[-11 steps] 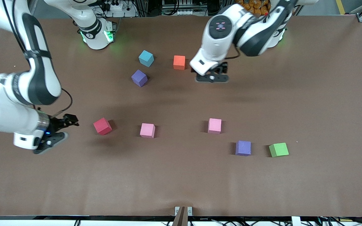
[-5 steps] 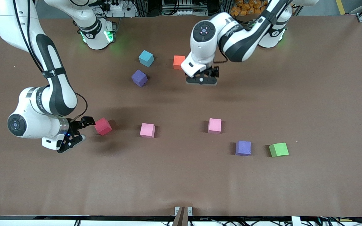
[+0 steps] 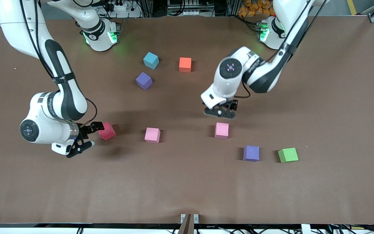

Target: Arrange blocks into number 1

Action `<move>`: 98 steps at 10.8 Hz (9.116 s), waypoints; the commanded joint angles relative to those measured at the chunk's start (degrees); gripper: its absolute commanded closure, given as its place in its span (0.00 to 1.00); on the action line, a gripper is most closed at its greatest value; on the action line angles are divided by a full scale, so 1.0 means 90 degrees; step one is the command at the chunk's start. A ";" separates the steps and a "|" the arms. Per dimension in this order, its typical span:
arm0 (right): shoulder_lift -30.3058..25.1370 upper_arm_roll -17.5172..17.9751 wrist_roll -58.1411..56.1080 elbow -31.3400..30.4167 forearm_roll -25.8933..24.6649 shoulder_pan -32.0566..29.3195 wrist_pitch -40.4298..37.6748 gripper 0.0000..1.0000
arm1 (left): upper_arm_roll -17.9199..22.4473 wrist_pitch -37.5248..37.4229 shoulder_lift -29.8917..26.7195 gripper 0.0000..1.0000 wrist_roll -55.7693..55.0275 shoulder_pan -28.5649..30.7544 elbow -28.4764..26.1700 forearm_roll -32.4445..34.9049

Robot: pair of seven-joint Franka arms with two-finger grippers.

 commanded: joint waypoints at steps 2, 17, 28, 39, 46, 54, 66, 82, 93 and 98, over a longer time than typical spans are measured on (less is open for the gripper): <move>0.0077 -0.0013 0.0142 -0.0293 0.0069 0.0146 0.0520 0.00 | 0.0238 0.0436 0.0696 0.00 -0.0043 -0.0074 0.0533 0.0129; 0.0223 -0.0052 0.0142 -0.0792 -0.0155 0.0430 0.1410 0.20 | 0.0698 0.0878 0.1304 1.00 -0.1143 -0.0843 0.0856 0.0060; -0.0479 -0.0180 0.3164 0.0065 -0.0584 0.0888 -0.0041 0.53 | -0.0648 0.0467 0.1012 1.00 -0.3852 -0.1880 -0.0002 0.0118; -0.1017 -0.0170 0.4947 -0.0138 -0.0517 0.1465 -0.0338 0.54 | -0.1021 0.0526 0.0864 0.91 -0.3970 -0.1822 -0.0345 0.0431; -0.1076 -0.0170 0.4986 -0.0177 -0.0497 0.1504 -0.0416 0.54 | -0.1021 0.0653 0.0826 0.00 -0.4164 -0.1841 -0.0296 0.0509; -0.1290 -0.0170 0.6487 -0.0605 -0.0478 0.2605 -0.0134 0.53 | -0.0992 0.0272 -0.0756 0.00 -0.3388 -0.0039 -0.0296 0.0500; -0.0637 0.0133 0.7828 -0.1788 0.0665 0.4960 0.2493 0.53 | 0.1302 0.0194 0.0648 0.00 0.1069 0.0708 0.1197 -0.0329; -0.0386 0.0123 0.6756 -0.0297 -0.0048 0.2639 0.1635 0.00 | 0.1684 0.0603 0.1947 0.00 0.1480 0.0483 0.2126 -0.0536; 0.0906 0.0074 0.5923 0.0526 -0.0224 0.2383 0.2416 0.00 | 0.1529 0.0634 0.1881 1.00 0.0839 -0.0169 0.2008 -0.0642; 0.0985 0.0026 0.5923 0.0380 -0.0234 0.2354 0.2397 0.48 | 0.1401 0.0604 0.1772 1.00 -0.0978 -0.1516 0.2067 -0.1356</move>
